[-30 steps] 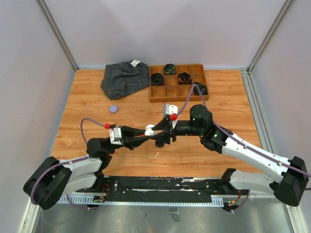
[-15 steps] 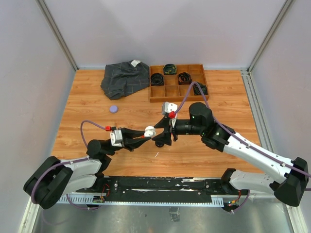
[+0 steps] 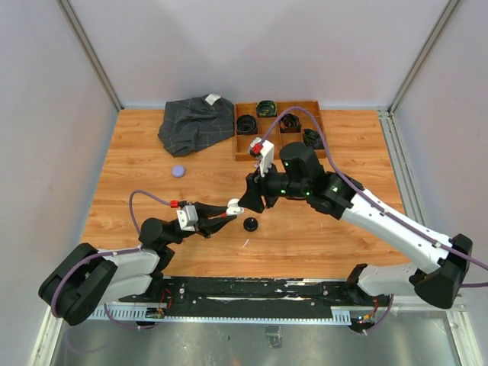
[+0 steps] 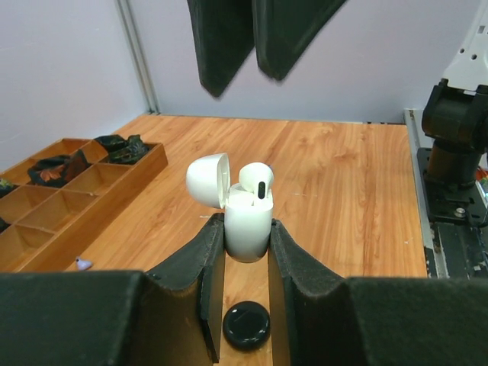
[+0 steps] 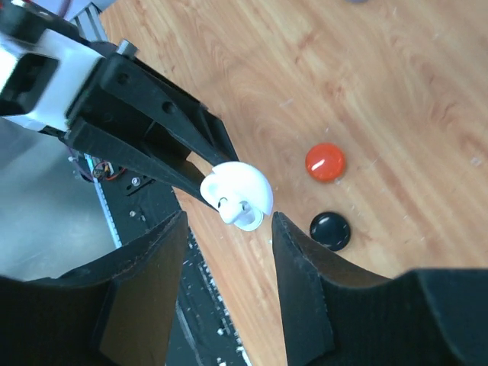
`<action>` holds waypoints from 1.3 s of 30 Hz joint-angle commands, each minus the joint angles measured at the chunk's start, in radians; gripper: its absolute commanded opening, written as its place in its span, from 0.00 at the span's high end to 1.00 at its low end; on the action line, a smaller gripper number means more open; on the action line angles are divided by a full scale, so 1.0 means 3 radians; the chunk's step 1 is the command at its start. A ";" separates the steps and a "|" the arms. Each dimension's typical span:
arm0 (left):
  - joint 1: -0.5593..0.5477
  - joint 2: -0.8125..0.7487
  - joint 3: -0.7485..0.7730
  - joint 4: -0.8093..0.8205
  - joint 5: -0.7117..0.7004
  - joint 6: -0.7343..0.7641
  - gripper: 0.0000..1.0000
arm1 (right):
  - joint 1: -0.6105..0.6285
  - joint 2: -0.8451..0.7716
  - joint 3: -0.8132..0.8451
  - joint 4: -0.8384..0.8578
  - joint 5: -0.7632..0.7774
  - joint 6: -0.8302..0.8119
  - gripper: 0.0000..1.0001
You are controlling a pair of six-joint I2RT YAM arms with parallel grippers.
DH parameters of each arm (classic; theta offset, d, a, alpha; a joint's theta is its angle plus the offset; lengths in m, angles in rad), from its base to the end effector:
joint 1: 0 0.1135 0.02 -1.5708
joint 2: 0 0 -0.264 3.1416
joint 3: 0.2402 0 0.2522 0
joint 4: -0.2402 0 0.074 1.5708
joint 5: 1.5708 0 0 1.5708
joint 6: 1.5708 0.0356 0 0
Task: Insert the wireless bluetooth earbuds into the charging case
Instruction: Place the earbud in the charging case.
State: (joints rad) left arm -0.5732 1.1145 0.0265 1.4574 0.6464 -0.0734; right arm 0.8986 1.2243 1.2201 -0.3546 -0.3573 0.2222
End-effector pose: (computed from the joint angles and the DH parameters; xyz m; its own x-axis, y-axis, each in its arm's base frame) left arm 0.1279 -0.1081 0.1984 0.2362 -0.2221 -0.9460 0.9246 0.3507 0.1485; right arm 0.1622 0.2238 0.3831 -0.4198 -0.1959 -0.8862 -0.8657 0.3797 0.3261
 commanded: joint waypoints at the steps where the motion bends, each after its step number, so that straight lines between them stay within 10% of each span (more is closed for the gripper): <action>1: -0.0018 -0.0034 -0.0027 0.0019 -0.0105 0.0114 1.00 | 0.0022 0.0261 0.0135 -0.0385 0.0005 0.0490 0.52; 39: -0.0017 0.0087 0.0039 0.0079 0.0117 0.0009 1.00 | 0.0058 0.0756 0.0422 -0.0425 -0.0418 0.0132 0.77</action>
State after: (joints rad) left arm -0.5728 1.1294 0.0257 1.4143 0.6453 -0.0574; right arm 0.8986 1.4334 1.2991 -0.4690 -0.4362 0.3294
